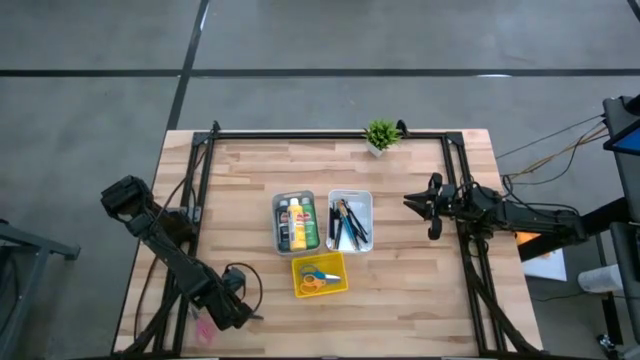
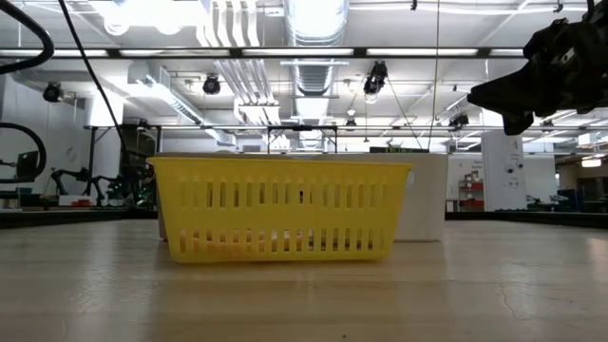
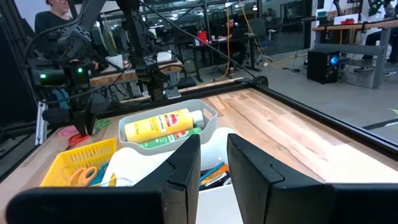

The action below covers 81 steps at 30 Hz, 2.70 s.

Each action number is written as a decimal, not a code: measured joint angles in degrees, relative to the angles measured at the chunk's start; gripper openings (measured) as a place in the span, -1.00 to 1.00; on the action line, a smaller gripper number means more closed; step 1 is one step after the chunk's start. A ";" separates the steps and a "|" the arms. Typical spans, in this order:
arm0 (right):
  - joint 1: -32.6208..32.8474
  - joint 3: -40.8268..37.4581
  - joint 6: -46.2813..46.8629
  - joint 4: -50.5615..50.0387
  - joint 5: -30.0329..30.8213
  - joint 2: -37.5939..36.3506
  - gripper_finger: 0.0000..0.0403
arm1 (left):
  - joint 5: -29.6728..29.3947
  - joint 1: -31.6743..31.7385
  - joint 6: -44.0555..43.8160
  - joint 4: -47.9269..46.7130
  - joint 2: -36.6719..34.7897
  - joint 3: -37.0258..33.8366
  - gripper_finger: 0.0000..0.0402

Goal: Pick & Place Paint Supplies
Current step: Put the red scissors into the yellow bin

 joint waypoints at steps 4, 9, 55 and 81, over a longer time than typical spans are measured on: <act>0.00 0.00 0.00 0.02 0.00 0.00 -0.61 | -0.01 0.00 0.12 0.20 0.04 -0.14 -0.56; 0.02 0.00 0.00 0.02 0.00 0.00 -0.61 | -0.02 0.00 0.71 0.22 0.10 -0.14 -0.59; 0.02 0.00 0.02 0.00 0.00 0.00 -0.61 | -16.89 10.68 10.99 -2.71 -18.93 4.67 -0.95; 0.00 0.00 0.02 0.00 -0.02 0.02 -0.61 | -8.40 28.13 29.76 0.59 3.57 21.54 -0.95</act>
